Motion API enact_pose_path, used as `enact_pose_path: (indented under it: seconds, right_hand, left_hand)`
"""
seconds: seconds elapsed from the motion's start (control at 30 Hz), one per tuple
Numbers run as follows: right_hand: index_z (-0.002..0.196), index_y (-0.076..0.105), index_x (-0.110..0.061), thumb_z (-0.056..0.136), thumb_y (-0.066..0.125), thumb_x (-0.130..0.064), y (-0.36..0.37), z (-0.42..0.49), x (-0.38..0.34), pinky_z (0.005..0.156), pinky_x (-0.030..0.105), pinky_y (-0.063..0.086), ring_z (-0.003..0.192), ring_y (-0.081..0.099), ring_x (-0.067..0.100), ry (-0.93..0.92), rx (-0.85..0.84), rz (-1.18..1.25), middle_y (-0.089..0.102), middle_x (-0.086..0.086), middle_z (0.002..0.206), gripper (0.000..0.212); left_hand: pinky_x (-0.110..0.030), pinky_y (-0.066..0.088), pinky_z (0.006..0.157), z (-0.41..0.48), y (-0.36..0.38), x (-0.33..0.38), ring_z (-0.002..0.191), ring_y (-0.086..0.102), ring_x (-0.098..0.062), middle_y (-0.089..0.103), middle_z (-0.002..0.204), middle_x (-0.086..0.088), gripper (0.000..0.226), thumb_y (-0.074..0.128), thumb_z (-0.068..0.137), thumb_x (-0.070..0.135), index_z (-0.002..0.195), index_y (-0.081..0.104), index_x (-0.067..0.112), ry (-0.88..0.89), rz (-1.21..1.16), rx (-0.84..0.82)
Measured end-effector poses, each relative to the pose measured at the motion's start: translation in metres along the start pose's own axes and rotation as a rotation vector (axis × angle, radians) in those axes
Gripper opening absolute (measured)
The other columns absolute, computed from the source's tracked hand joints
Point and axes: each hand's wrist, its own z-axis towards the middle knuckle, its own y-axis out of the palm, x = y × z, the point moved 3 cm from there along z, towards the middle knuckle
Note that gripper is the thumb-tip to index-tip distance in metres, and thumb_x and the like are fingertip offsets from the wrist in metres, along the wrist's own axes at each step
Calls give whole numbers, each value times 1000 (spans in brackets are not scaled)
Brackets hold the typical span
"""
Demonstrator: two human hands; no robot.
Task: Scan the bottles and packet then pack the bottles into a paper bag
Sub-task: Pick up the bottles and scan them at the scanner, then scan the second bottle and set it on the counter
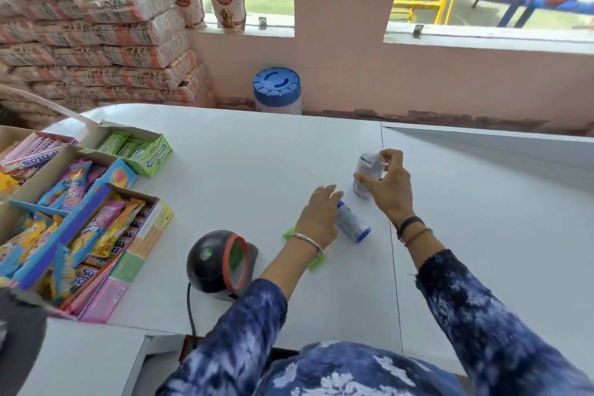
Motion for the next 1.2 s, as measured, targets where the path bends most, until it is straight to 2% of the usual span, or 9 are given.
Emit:
enact_pose_path:
  seconds: [0.13,0.27,0.3,0.43,0.53,0.63,0.77,1.03,1.2]
  right_hand:
    - [118,41,-10,69,80,-31,7,12,13,84,48,51,105,56,29,15,-56,20,55,11,121,67]
    - [103,47,-7,72,72,-41,-2,-15,13,81,25,37,84,45,18,-188,210,-100,50,8,103,52]
    - [98,48,-8,76,69,-40,-2,-25,14,77,19,36,79,44,16,-211,173,-82,51,4,98,45]
    - [107,57,-12,90,56,-30,13,-54,19,71,16,46,85,60,16,97,-608,255,63,1,99,25]
    - [114,58,-11,93,51,-30,9,-63,11,67,19,52,81,65,14,236,-853,457,65,6,102,29]
    - [117,53,-19,86,55,-28,4,-62,1,71,25,57,86,68,17,352,-757,777,64,6,106,33]
    - [127,41,-20,93,48,-17,-9,-57,-20,73,31,59,91,70,22,357,-616,1044,61,9,105,35]
    - [141,27,-18,96,41,-16,-24,-71,-44,77,36,59,91,71,19,295,-520,986,61,5,108,47]
    - [119,46,-25,93,49,-13,-2,-94,-53,81,37,59,100,68,25,293,-580,927,63,7,115,28]
  left_hand:
    - [-46,43,98,22,4,-9,125,39,-32,45,137,-10,50,58,80,2,128,47,12,122,180,-141]
    - [-40,45,91,19,-1,-16,106,49,-31,53,122,-13,45,62,78,-1,121,53,10,209,162,-138]
    - [-36,44,91,17,-3,-15,105,49,-30,54,121,-13,47,63,77,-3,121,53,9,231,128,-129]
    - [-25,38,91,0,-19,-10,104,52,-25,58,117,-13,50,65,75,-6,121,54,7,283,-74,-28]
    - [-19,42,92,-24,-27,-3,105,55,-18,57,122,-10,48,65,79,0,123,48,6,178,-347,173]
    - [-8,47,76,-57,-20,12,91,59,-12,52,114,-6,41,65,84,16,118,43,13,-61,-620,409]
    - [-15,53,73,-84,-4,53,88,63,-10,52,103,6,54,76,73,32,107,34,24,-164,-809,347]
    - [-13,54,69,-88,-11,74,87,65,-15,55,103,-4,48,77,73,20,99,37,19,-241,-990,540]
    - [-10,53,67,-113,-3,50,87,62,-6,58,97,4,33,67,82,8,103,44,19,-430,-1350,564]
